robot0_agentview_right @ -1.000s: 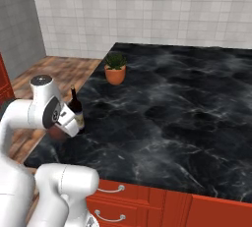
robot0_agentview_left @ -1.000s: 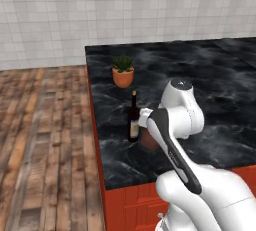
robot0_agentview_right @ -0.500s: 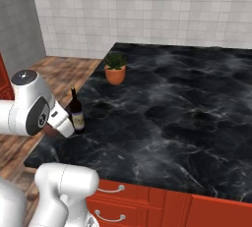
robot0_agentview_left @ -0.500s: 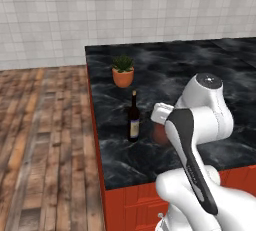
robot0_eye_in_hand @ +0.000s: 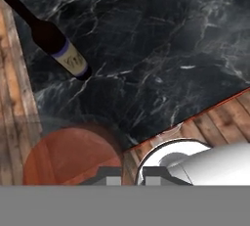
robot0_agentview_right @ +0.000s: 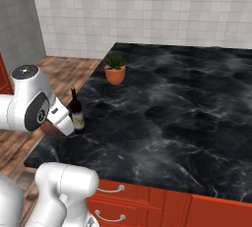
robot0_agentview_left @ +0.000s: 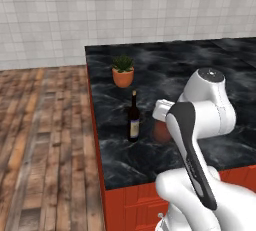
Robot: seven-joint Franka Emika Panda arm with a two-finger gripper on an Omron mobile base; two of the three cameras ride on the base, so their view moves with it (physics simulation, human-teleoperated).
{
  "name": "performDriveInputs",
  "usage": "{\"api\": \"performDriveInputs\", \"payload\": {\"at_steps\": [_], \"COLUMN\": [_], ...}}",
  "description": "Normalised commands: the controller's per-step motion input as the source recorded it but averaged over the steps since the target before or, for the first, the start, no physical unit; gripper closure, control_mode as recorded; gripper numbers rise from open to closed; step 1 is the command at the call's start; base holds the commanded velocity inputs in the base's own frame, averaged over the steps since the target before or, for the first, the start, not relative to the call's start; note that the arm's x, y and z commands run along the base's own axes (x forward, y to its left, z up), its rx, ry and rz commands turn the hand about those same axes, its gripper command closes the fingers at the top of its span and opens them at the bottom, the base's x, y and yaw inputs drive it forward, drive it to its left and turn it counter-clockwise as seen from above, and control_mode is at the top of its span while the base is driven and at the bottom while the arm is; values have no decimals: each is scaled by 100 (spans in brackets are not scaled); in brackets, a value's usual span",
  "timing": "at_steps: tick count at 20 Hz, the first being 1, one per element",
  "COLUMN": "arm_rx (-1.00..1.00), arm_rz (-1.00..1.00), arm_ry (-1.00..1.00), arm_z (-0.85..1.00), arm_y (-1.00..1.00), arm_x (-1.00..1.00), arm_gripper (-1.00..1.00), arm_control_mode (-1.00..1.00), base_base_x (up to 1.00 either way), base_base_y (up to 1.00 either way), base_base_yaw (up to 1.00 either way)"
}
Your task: Place the microwavable item in the microwave. Then, close the microwave door and press the start button.
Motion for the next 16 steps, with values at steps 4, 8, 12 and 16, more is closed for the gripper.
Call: {"api": "performDriveInputs", "payload": {"at_steps": [4, 8, 12, 16], "arm_rx": [0, 0, 0, 0], "arm_rz": [0, 0, 0, 0], "arm_ry": [0, 1, 0, 0], "arm_z": [-7, -8, 0, 0], "arm_y": [0, 0, 0, 0], "arm_x": [0, -19, -13, 0], "arm_gripper": [100, 100, 100, 100], "arm_control_mode": [-100, -100, 100, 100], "base_base_x": [0, 0, -58, -63], "base_base_y": [0, 0, 20, 67], "base_base_yaw": [0, 0, 0, 10]}}
